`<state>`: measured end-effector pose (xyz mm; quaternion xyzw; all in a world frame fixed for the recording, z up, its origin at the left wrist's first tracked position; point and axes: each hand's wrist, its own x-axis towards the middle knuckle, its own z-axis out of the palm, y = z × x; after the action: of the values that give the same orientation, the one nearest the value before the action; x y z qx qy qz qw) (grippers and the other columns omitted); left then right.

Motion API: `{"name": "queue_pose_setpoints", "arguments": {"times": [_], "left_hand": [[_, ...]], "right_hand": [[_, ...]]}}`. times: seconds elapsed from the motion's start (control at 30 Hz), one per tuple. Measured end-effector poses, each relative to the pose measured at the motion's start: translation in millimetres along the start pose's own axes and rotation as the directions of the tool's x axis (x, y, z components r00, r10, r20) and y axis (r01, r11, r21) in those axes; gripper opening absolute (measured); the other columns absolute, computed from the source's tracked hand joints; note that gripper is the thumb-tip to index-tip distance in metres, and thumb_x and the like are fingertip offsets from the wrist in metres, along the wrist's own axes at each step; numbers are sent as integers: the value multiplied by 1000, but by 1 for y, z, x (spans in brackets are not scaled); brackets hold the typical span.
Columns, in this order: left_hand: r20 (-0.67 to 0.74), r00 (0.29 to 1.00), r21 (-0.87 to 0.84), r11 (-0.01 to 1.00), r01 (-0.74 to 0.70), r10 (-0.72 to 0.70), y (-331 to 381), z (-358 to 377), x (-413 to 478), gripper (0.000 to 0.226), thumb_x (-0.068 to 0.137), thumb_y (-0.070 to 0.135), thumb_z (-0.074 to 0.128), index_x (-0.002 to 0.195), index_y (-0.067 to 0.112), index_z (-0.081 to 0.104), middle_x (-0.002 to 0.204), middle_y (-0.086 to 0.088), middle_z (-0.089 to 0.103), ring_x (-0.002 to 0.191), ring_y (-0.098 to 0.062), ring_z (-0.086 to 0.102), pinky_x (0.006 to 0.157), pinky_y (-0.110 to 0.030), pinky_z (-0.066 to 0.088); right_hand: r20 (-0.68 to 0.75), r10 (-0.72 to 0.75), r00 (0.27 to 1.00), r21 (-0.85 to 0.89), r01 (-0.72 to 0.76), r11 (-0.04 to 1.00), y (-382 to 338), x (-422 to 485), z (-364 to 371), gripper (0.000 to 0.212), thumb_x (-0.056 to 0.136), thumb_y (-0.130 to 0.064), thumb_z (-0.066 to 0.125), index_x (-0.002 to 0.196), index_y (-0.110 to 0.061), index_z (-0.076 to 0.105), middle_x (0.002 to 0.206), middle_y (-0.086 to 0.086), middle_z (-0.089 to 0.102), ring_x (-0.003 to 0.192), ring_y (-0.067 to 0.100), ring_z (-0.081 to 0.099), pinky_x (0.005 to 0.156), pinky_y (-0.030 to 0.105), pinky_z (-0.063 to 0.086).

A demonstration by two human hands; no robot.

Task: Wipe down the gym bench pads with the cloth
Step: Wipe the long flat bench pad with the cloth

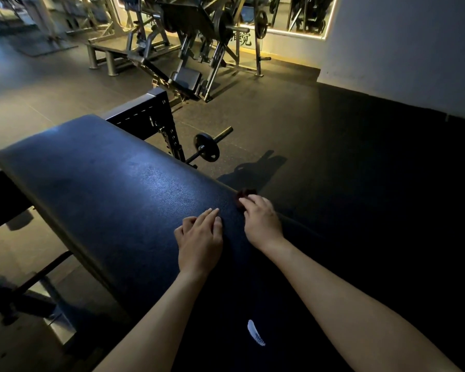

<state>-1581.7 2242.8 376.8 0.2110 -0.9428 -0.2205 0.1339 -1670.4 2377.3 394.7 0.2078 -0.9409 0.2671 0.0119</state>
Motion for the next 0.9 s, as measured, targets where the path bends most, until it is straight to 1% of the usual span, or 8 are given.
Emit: {"name": "queue_pose_setpoints", "arguments": {"times": [0.13,0.23,0.37,0.53,0.63,0.73,0.83,0.9], "left_hand": [[-19,1000,-92,996,-19,18,-2,-2,0,38,106,38,39,139,33,56,139,16,59,123,-13,42,98,-28,19],[-31,998,-170,984,-50,46,-8,-6,-5,48,101,43,34,137,26,61,135,8,64,123,-17,48,105,-32,27],[-49,997,-197,978,-74,65,-16,-10,-21,52,98,40,37,136,16,62,133,-2,66,123,-25,51,109,-39,34],[-138,990,-43,999,32,-37,-24,-20,-50,54,95,43,33,133,19,65,135,2,65,124,-24,51,105,-41,28],[-106,994,17,999,37,-35,-30,-22,-60,59,95,45,27,137,21,61,141,4,60,127,-22,48,106,-41,27],[-83,996,36,999,25,-22,-33,-23,-64,65,93,49,21,140,23,58,144,5,57,129,-21,46,108,-42,27],[-73,997,65,998,23,-18,-30,-25,-65,64,94,50,21,142,24,56,147,6,55,131,-20,42,109,-38,24],[-50,998,62,998,30,-27,-29,-25,-65,59,97,47,26,144,26,54,149,8,52,133,-18,39,110,-38,21]], "right_hand": [[62,-183,981,122,174,977,-29,-35,8,39,99,-14,51,137,-15,60,144,6,53,137,25,39,114,29,26],[117,-236,965,110,223,969,-28,-36,1,41,100,-14,51,140,-15,57,147,6,49,140,24,35,116,32,25],[2,-76,997,22,76,997,-13,-21,-5,43,100,-9,46,142,-13,53,151,6,44,141,23,33,116,32,25],[-1,-148,989,61,148,987,-32,-53,9,38,96,-7,48,131,-11,64,140,9,57,132,29,46,113,31,30],[66,-293,954,161,280,947,-47,-79,19,44,93,-25,40,119,-10,72,126,10,67,119,32,57,107,34,39],[124,-386,914,163,365,917,-45,-80,14,49,92,-30,37,122,-11,71,128,9,65,122,29,55,109,35,39],[70,-265,962,72,260,963,-29,-56,0,40,96,-11,47,132,-11,63,141,9,55,135,28,44,115,39,35],[38,-127,991,29,126,992,-22,-44,-4,42,100,-12,46,142,-13,53,151,6,44,143,24,32,117,38,28]]}}
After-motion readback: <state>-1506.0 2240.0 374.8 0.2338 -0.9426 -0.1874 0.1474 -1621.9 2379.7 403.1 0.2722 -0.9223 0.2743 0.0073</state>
